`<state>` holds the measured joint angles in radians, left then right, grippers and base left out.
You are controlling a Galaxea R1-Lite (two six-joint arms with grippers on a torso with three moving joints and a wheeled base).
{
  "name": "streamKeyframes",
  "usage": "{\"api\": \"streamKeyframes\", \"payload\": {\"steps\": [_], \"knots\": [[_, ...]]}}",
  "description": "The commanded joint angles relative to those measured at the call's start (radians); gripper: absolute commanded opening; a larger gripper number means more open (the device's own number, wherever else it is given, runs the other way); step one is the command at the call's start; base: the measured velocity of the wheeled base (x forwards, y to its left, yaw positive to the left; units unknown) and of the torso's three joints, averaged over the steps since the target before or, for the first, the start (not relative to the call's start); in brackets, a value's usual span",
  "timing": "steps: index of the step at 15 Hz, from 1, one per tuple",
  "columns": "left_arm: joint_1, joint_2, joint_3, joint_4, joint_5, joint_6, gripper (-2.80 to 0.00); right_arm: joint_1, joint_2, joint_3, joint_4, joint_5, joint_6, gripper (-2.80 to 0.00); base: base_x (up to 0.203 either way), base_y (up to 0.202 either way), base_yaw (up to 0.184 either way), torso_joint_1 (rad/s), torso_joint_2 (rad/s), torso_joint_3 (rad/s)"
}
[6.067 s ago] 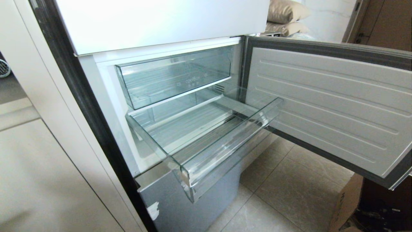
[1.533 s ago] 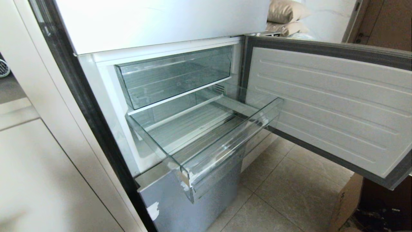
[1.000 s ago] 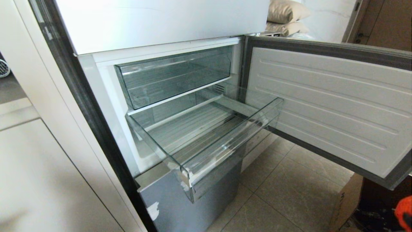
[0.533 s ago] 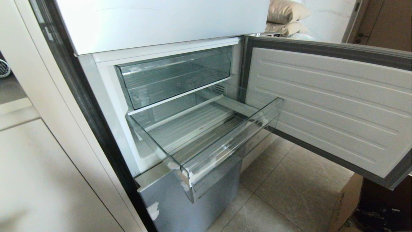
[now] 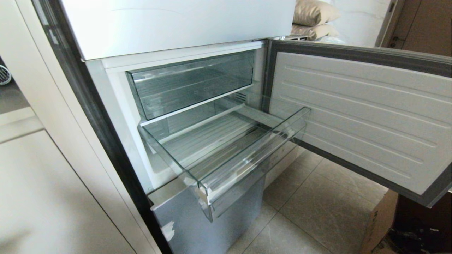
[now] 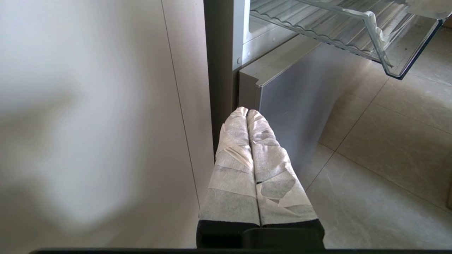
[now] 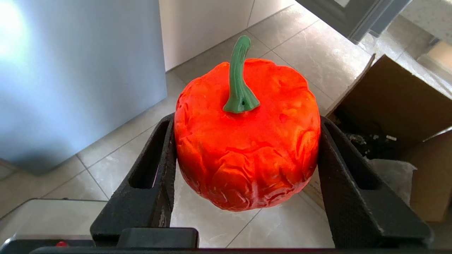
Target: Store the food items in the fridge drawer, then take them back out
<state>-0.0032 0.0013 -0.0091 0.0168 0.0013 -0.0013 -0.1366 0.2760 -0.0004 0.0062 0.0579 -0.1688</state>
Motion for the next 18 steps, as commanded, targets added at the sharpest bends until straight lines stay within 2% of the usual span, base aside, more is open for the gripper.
{"api": "streamKeyframes", "payload": {"steps": [1, 4, 9, 18], "knots": [[0.0, 0.0, 0.0, 0.0, 0.0, 0.0, -2.8, -0.017, 0.007, 0.001, -0.001, 0.007, -0.016, -2.8, 0.0, 0.0, 0.0, 0.0, 0.0, 0.0], [0.0, 0.0, 0.0, 0.0, 0.0, 0.0, -2.8, -0.005, 0.006, 0.0, 0.001, 0.008, -0.018, -2.8, 0.0, 0.0, 0.0, 0.0, 0.0, 0.0], [0.0, 0.0, 0.0, 0.0, 0.0, 0.0, -2.8, 0.165, -0.006, 0.0, 0.002, -0.001, 0.03, -2.8, 0.0, 0.0, 0.0, 0.0, 0.0, 0.0], [0.0, 0.0, 0.0, 0.0, 0.0, 0.0, -2.8, 0.148, -0.278, 0.0, 0.001, -0.004, 0.058, -2.8, 0.0, 0.0, 0.0, 0.0, 0.0, 0.0]]}}
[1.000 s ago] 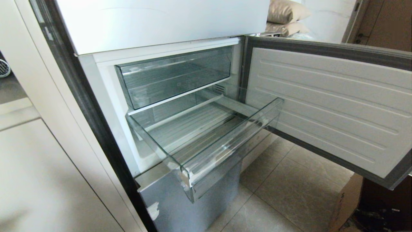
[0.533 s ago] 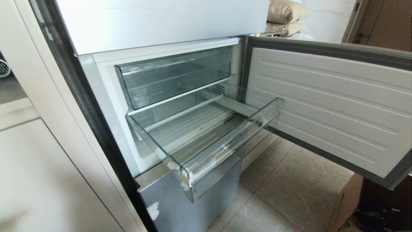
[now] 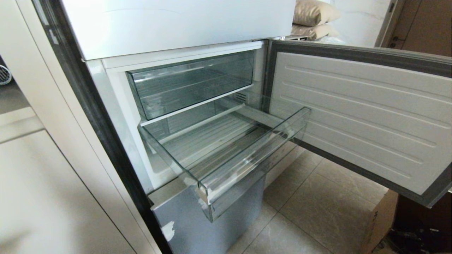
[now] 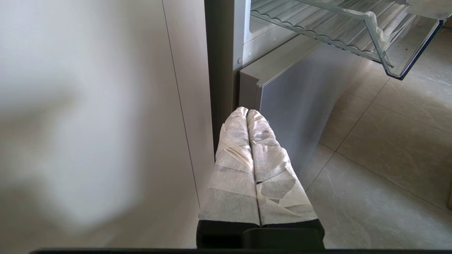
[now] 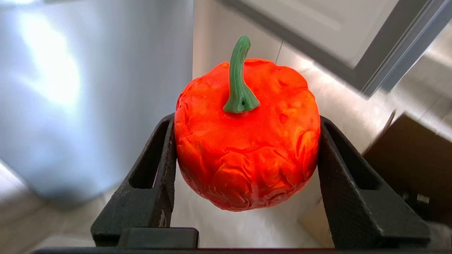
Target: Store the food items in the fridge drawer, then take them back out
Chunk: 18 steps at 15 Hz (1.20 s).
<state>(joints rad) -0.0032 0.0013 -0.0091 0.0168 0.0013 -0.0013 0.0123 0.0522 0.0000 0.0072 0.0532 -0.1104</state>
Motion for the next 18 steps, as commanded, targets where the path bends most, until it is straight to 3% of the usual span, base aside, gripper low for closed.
{"api": "streamKeyframes", "payload": {"steps": [1, 18], "knots": [[0.0, 0.0, 0.0, 0.0, 0.0, 0.0, -2.8, -0.002, -0.052, 0.002, 0.0, 0.006, -0.01, -2.8, 0.0, 0.0, 0.0, 0.0, 0.0, 0.0], [0.0, 0.0, 0.0, 0.0, 0.0, 0.0, -2.8, -0.002, -0.052, 0.0, -0.004, -0.051, 0.099, -2.8, 0.0, 0.0, 0.0, 0.0, 0.0, 0.0]]}}
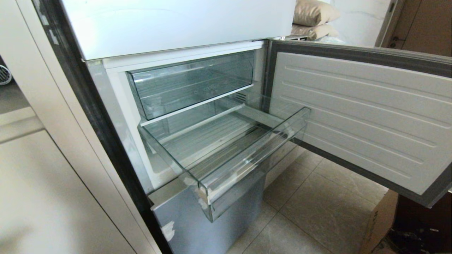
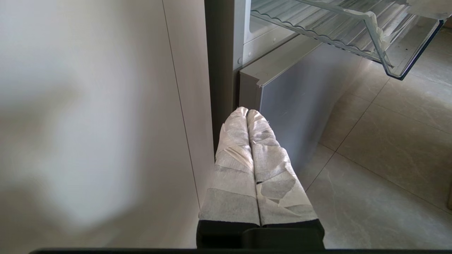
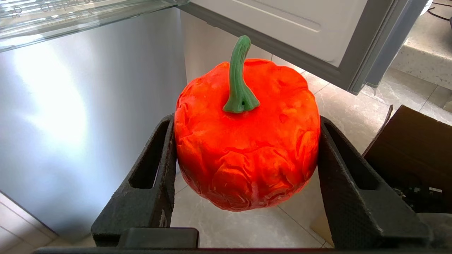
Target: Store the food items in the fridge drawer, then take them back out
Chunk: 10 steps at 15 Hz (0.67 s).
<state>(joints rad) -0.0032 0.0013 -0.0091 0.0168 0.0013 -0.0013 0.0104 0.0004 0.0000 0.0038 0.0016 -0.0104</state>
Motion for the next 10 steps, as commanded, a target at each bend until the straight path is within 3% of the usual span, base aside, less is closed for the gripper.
{"api": "streamKeyframes", "payload": {"steps": [1, 10], "knots": [[0.0, 0.0, 0.0, 0.0, 0.0, 0.0, -2.8, 0.0, 0.0, 0.0, -0.001, 0.0, 0.001, -2.8, 0.0, 0.0, 0.0, 0.0, 0.0, 0.0], [0.0, 0.0, 0.0, 0.0, 0.0, 0.0, -2.8, 0.0, 0.0, 0.0, -0.001, 0.0, 0.004, -2.8, 0.0, 0.0, 0.0, 0.0, 0.0, 0.0]]}}
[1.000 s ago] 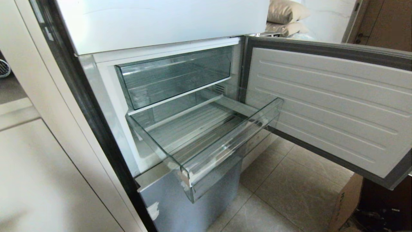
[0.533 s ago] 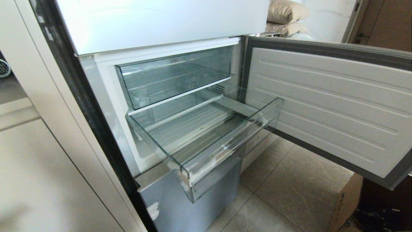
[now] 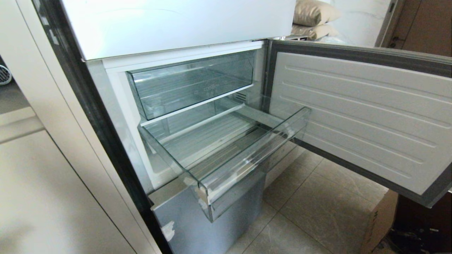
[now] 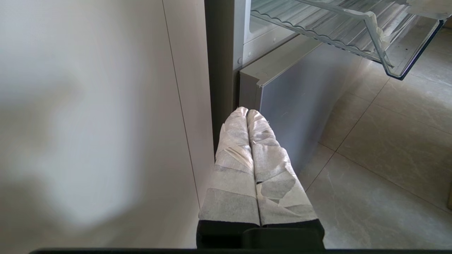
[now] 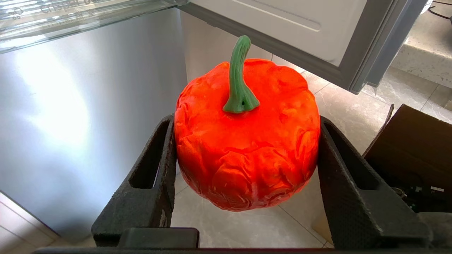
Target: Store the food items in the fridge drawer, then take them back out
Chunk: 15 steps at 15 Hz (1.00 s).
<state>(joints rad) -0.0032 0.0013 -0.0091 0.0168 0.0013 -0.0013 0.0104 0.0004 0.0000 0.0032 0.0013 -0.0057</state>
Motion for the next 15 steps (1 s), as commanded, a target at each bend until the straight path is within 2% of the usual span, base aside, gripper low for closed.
{"api": "streamKeyframes", "payload": {"steps": [1, 15], "knots": [[0.0, 0.0, 0.0, 0.0, 0.0, 0.0, -2.8, 0.0, 0.0, 0.0, 0.0, 0.0, 0.001, -2.8, 0.0, 0.0, 0.0, 0.0, 0.0, 0.0], [0.0, 0.0, 0.0, 0.0, 0.0, 0.0, -2.8, -0.003, 0.0, 0.0, -0.002, 0.0, 0.004, -2.8, 0.0, 0.0, 0.0, 0.0, 0.0, 0.0]]}}
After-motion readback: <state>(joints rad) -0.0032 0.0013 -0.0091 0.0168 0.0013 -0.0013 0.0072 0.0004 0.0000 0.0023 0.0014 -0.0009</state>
